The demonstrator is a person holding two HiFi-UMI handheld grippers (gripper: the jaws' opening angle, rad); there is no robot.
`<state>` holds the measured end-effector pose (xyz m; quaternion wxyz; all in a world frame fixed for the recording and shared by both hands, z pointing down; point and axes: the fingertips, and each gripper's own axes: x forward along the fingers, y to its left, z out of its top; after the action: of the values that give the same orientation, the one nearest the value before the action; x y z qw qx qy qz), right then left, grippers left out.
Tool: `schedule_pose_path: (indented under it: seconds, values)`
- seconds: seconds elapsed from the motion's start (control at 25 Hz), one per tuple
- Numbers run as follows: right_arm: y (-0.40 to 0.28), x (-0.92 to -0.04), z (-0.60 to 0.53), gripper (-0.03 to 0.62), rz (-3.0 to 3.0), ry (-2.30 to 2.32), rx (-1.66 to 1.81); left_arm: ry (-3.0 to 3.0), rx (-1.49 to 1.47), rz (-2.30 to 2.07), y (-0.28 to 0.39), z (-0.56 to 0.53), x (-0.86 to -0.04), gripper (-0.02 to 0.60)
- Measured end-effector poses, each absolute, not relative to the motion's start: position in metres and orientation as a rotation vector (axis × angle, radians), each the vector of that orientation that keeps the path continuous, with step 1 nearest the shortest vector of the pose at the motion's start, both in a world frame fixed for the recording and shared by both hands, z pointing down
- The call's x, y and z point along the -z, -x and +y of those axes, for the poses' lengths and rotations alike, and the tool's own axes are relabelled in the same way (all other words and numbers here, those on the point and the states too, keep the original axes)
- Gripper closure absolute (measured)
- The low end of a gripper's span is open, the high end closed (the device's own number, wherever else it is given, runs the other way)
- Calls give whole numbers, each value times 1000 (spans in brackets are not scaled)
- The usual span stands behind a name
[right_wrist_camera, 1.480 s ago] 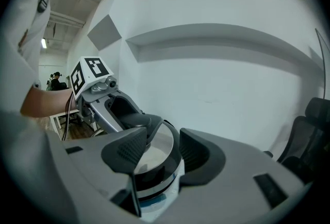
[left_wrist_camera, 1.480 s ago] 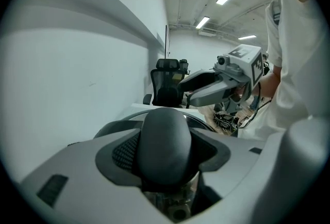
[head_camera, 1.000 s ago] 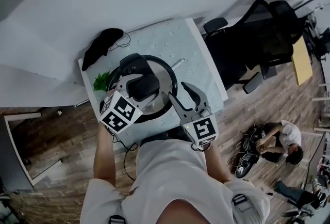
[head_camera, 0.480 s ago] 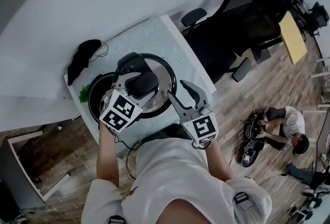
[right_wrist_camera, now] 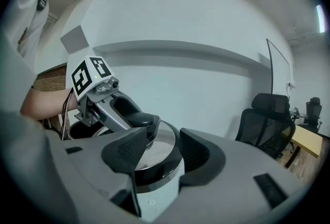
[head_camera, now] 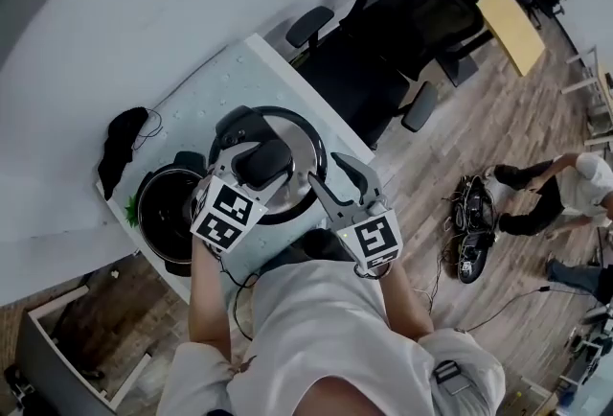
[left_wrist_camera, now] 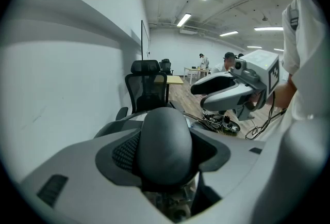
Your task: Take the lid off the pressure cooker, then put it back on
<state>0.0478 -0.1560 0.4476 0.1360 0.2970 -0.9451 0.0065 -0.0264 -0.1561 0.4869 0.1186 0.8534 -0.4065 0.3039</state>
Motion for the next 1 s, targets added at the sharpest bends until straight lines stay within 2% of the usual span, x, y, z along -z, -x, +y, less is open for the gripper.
schedule_pose_path:
  seconds: [0.52,1.0]
  values:
    - [-116,-485,-176,393,-2612,-1068,-83,-2490,-903,-1135,-46,-185,-536,307]
    - [-136,-558,-177,393,-2496,-1084,-161,-2425,-884,-1188,-59,-183,-612,307]
